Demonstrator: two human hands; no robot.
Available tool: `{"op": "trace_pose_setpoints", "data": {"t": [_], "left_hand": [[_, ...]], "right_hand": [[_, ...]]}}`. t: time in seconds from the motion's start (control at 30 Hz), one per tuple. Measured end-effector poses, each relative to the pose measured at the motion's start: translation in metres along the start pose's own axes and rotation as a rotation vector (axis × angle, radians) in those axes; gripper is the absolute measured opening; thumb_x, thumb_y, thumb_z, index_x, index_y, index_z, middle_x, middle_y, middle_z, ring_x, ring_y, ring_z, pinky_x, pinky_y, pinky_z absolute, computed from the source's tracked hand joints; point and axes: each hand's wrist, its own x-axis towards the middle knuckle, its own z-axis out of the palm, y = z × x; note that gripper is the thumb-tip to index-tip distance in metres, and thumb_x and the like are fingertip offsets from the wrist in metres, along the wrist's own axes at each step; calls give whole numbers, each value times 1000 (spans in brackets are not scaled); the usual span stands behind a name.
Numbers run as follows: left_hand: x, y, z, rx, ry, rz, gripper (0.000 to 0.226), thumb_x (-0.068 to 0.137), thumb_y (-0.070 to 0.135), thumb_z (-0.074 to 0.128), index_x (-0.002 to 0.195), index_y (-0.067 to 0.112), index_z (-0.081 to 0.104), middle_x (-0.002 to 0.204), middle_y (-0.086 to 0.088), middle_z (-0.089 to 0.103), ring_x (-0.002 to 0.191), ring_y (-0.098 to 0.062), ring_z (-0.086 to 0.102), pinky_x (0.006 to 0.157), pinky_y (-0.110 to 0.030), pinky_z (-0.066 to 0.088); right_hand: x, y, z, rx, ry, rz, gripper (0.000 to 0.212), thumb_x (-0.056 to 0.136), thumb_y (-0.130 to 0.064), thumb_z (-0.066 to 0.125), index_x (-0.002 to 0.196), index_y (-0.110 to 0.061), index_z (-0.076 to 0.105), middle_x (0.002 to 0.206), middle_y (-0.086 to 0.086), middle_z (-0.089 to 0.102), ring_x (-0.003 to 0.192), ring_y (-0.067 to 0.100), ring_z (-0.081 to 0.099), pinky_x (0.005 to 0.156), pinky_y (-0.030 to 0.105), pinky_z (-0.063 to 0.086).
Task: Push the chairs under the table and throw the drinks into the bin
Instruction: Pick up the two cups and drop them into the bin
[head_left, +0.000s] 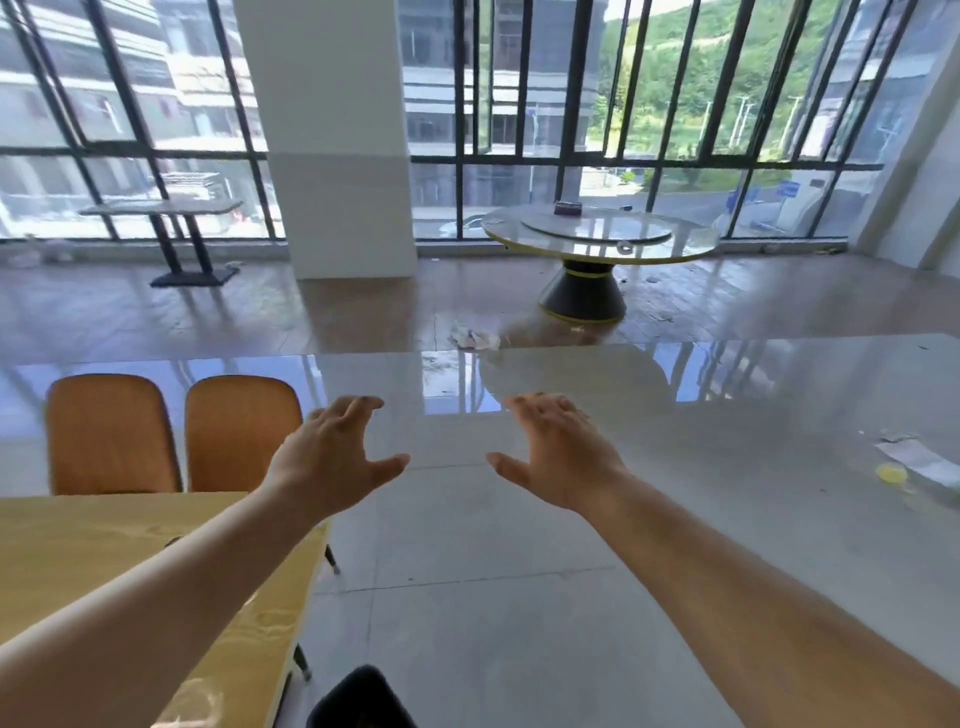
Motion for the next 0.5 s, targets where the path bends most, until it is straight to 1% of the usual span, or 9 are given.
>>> {"op": "trace_pose_setpoints", "data": {"t": [0.1,0.2,0.33,0.43,0.5], "left_hand": [[-5,-17,-2,41,17,-167,89,78,80,58,148,29,40,150,-1,48,130,-30,48,101,-45,44],[-25,-41,-5,76,32,-284,93,76,85,53,147,26,40,148,-2,50,130,-29,50,101,-43,45],[-61,-77,-11,83,73,-468,95,73,90,49,146,31,39,148,1,51,131,-25,49,103,-40,43],[-88,-105,-17,100,140,-574,94,73,90,52,145,31,42,146,0,53,130,-26,50,104,-40,43],[-105,-125,-22,99,199,-651,93,72,90,54,144,31,44,145,-1,54,129,-27,51,102,-41,44]], "right_hand": [[53,5,16,45,-34,-140,76,91,-67,57,150,-20,43,146,7,52,134,31,44,111,47,38],[100,-13,42,89,-74,-268,77,91,-69,54,151,-21,42,149,7,51,137,31,44,111,45,38],[139,-72,88,163,-146,-437,79,91,-70,55,151,-22,40,149,6,51,135,30,45,107,48,40],[156,-129,124,184,-207,-592,80,90,-69,59,151,-21,40,148,6,51,133,31,47,106,48,43],[166,-167,144,178,-250,-678,82,89,-68,61,152,-21,40,150,6,49,135,31,45,107,48,43]]}}
